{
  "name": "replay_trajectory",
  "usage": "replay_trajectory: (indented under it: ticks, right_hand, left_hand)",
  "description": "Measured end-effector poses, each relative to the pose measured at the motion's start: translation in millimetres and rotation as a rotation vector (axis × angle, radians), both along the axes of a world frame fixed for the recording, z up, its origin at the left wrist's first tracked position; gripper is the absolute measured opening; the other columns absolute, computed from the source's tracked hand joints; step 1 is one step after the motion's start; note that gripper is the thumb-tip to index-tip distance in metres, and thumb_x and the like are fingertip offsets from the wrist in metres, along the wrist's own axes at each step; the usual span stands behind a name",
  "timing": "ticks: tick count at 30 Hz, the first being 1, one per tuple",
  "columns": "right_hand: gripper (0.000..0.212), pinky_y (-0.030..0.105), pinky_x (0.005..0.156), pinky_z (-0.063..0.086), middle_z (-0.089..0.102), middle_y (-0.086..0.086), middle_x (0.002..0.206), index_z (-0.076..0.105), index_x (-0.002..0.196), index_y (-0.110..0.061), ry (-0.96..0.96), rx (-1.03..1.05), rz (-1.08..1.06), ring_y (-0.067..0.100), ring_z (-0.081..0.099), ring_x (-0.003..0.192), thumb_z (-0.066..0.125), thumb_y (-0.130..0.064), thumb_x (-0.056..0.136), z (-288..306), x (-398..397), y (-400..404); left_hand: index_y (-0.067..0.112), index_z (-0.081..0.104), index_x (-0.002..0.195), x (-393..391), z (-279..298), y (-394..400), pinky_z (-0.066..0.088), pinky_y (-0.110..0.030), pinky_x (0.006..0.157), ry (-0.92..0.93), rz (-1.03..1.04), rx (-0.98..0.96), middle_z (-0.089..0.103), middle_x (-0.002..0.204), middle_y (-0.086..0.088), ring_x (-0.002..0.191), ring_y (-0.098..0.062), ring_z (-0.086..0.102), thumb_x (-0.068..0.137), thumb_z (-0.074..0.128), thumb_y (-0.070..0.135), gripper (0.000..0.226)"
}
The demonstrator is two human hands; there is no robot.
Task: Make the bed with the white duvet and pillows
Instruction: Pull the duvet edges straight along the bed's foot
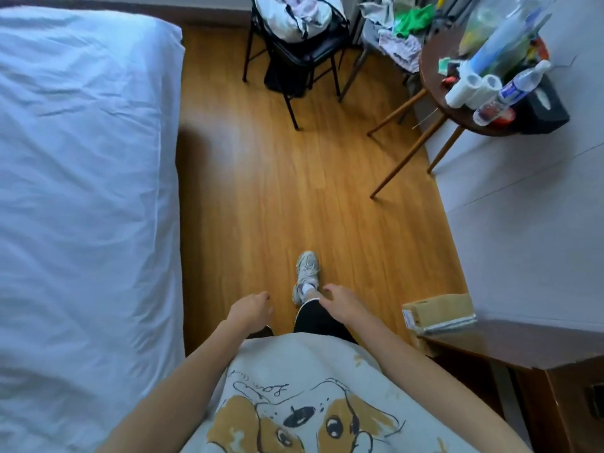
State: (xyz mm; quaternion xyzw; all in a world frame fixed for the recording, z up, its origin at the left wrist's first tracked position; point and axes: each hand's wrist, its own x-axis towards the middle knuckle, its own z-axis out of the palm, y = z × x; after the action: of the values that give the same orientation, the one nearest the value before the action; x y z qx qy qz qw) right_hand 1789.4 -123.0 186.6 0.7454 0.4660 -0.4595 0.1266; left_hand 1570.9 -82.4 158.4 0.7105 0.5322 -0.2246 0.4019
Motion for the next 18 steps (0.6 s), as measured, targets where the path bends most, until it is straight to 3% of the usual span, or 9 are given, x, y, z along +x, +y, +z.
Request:
replay_trajectory:
  ticks: [3, 7, 9, 15, 18]
  right_hand:
    - [0.038, 0.043, 0.09, 0.049, 0.059, 0.009, 0.124, 0.054, 0.126, -0.014, 0.035, -0.002, 0.054, 0.026, 0.057, 0.106, 0.041, -0.036, 0.098, -15, 27, 90]
    - [0.045, 0.034, 0.09, 0.045, 0.054, 0.006, 0.137, 0.048, 0.138, -0.017, 0.071, 0.006, 0.1, 0.026, 0.054, 0.117, 0.046, -0.036, 0.098, -20, 65, 213]
    - [0.046, 0.033, 0.088, 0.045, 0.057, 0.005, 0.133, 0.047, 0.14, -0.017, 0.089, 0.019, 0.124, 0.025, 0.056, 0.115, 0.047, -0.036, 0.098, -13, 80, 271]
    - [0.046, 0.032, 0.076, 0.046, 0.062, 0.008, 0.119, 0.045, 0.141, -0.016, 0.069, -0.002, 0.264, 0.024, 0.061, 0.096, 0.042, -0.032, 0.098, -3, 108, 439]
    - [0.046, 0.035, 0.083, 0.047, 0.06, 0.007, 0.124, 0.046, 0.14, -0.018, 0.054, -0.004, 0.279, 0.025, 0.061, 0.104, 0.044, -0.035, 0.098, -8, 104, 517]
  left_hand:
    - [0.019, 0.042, 0.141, 11, -10, 69, 0.052, -0.029, 0.091, 0.036, 0.077, -0.001, 0.056, 0.134, -0.003, 0.112, -0.02, 0.058, 0.1, 0.044, 0.034, 0.043]
    - [0.017, 0.048, 0.136, 30, -7, 171, 0.05, -0.027, 0.082, 0.132, 0.148, 0.039, 0.06, 0.125, -0.002, 0.105, -0.018, 0.06, 0.099, 0.045, 0.031, 0.039]
    - [0.019, 0.047, 0.135, 46, 0, 220, 0.051, -0.026, 0.081, 0.155, 0.167, 0.046, 0.06, 0.125, -0.001, 0.104, -0.017, 0.061, 0.1, 0.044, 0.033, 0.038]
    - [0.018, 0.054, 0.126, 93, 12, 362, 0.054, -0.026, 0.075, 0.049, 0.35, 0.165, 0.064, 0.113, -0.002, 0.092, -0.016, 0.061, 0.099, 0.043, 0.031, 0.032]
    - [0.019, 0.057, 0.122, 98, 4, 428, 0.055, -0.031, 0.078, 0.039, 0.389, 0.162, 0.065, 0.11, -0.002, 0.091, -0.017, 0.061, 0.098, 0.044, 0.032, 0.03]
